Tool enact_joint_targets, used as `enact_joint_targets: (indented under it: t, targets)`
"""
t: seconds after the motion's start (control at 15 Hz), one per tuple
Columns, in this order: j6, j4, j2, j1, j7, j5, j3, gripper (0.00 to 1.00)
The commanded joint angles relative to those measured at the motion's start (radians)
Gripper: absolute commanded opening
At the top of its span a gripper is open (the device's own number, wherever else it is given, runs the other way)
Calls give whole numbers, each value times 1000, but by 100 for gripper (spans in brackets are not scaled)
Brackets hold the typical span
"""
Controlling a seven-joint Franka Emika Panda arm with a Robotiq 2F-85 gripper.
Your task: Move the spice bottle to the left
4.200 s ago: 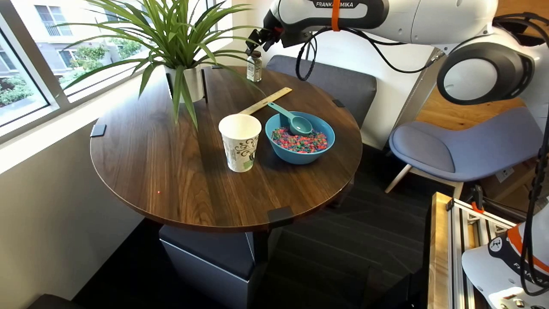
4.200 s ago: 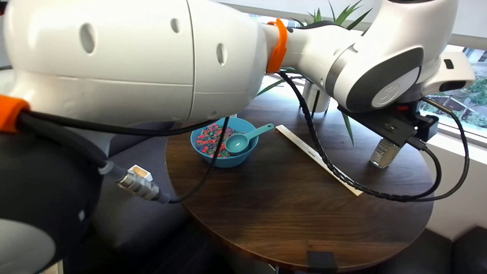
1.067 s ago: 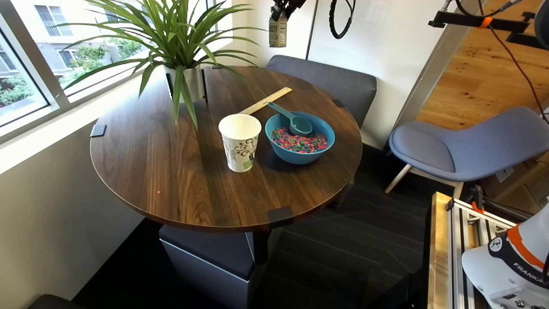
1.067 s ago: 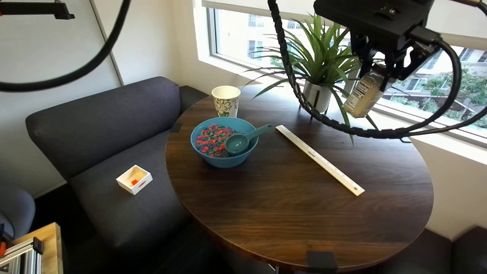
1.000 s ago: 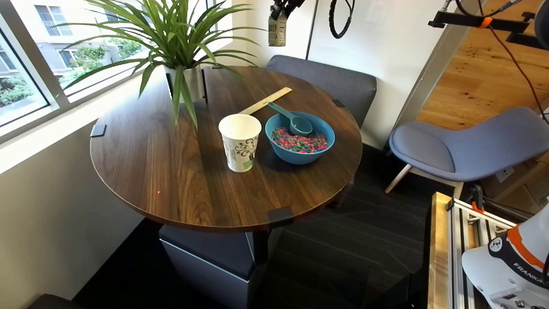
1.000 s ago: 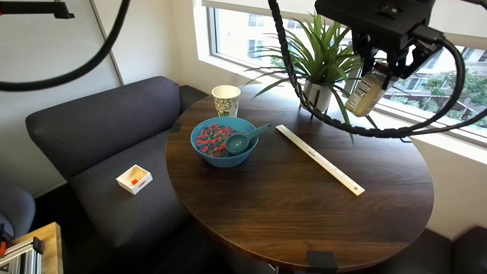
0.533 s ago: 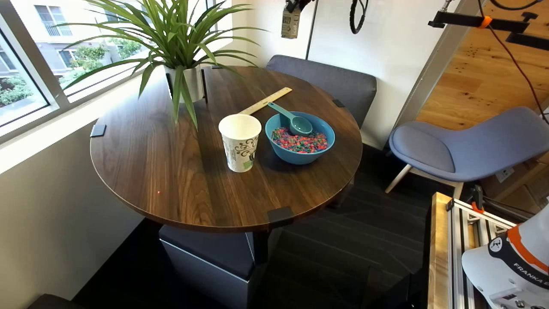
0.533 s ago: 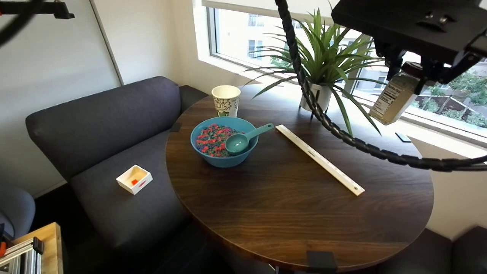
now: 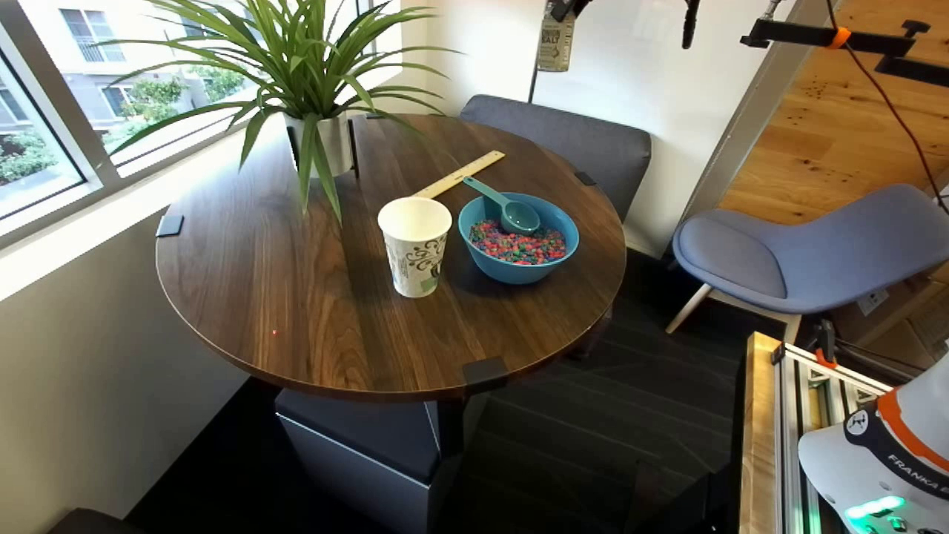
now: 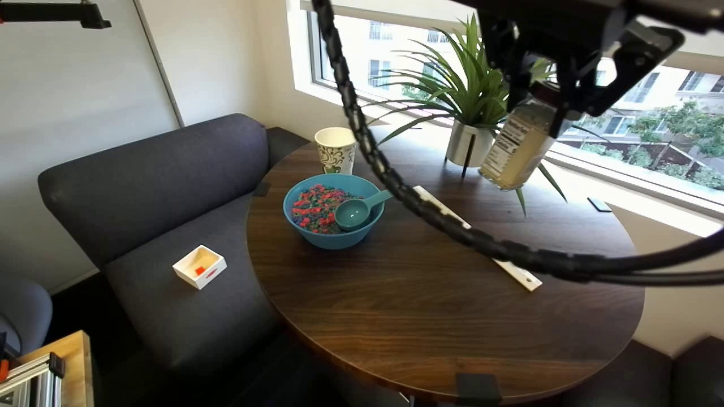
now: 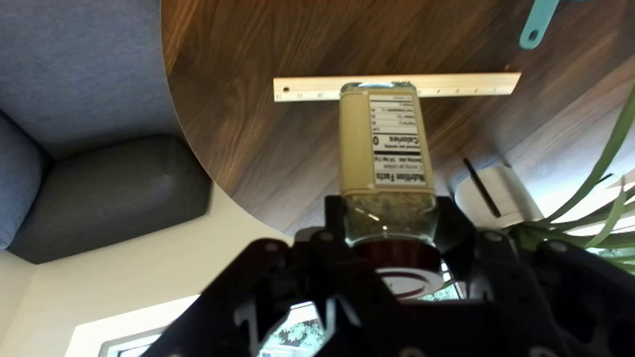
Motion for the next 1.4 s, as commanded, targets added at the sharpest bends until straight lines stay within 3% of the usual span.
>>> enact_joint_targets:
  t: [0.0, 0.13, 0.2, 0.4, 0.47, 0.8, 1.0, 1.33]
  targets:
    - [5, -206, -169, 66, 35, -59, -21, 23]
    - [13, -246, -200, 90, 59, -73, -19, 23]
    - [-10, -163, -138, 91, 30, -54, -41, 48]
    - [-10, -210, -174, 112, 46, -64, -39, 48]
    - [-10, -214, -176, 112, 46, -65, -39, 23]
    - [256, -399, -231, 120, 217, -217, -9, 23]
    - [315, -496, -250, 129, 280, -271, -5, 23]
    - [424, -590, -215, 141, 342, -258, -4, 23]
